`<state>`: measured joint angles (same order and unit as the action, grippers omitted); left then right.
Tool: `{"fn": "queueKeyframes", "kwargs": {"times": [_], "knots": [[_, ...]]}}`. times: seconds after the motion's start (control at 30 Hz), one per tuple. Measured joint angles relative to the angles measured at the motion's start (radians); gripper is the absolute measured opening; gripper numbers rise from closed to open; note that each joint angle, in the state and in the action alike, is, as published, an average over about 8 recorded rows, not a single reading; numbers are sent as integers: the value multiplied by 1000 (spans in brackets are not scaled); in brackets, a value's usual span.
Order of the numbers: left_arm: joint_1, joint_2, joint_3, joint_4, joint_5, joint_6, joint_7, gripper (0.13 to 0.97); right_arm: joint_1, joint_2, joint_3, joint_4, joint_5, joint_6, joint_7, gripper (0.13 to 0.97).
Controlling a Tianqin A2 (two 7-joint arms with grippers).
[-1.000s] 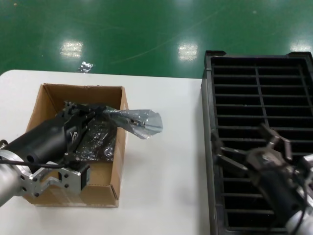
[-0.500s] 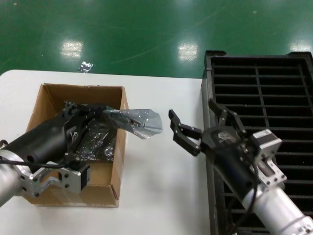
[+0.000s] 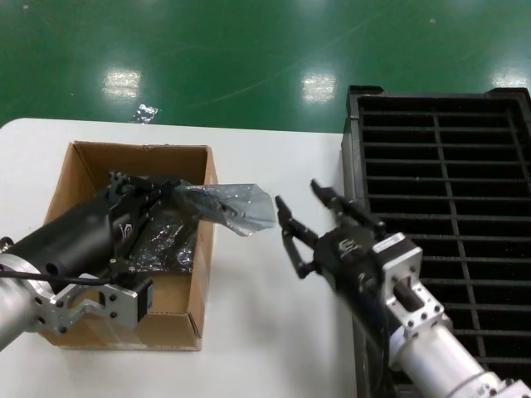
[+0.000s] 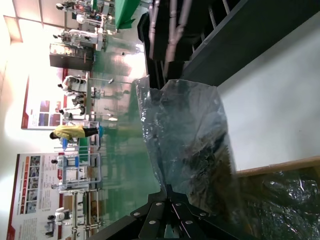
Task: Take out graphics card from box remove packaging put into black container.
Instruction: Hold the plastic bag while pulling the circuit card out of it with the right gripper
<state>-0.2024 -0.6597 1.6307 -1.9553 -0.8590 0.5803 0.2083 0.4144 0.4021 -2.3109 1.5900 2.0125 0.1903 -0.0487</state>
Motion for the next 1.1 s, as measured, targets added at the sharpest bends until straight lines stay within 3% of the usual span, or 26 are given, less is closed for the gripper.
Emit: {"fn": "queueKeyframes", "kwargs": {"times": [0.3, 0.63, 1.1], "knots": [[0, 0, 0, 0, 0, 0, 0, 139, 35, 61, -114, 38, 83, -10, -90, 292], [0, 0, 0, 0, 0, 0, 0, 139, 136, 85, -151, -36, 45, -153, -61, 168], [0, 0, 0, 0, 0, 0, 0, 139, 307, 7, -52, -299, -121, -520, -6, 133]]}}
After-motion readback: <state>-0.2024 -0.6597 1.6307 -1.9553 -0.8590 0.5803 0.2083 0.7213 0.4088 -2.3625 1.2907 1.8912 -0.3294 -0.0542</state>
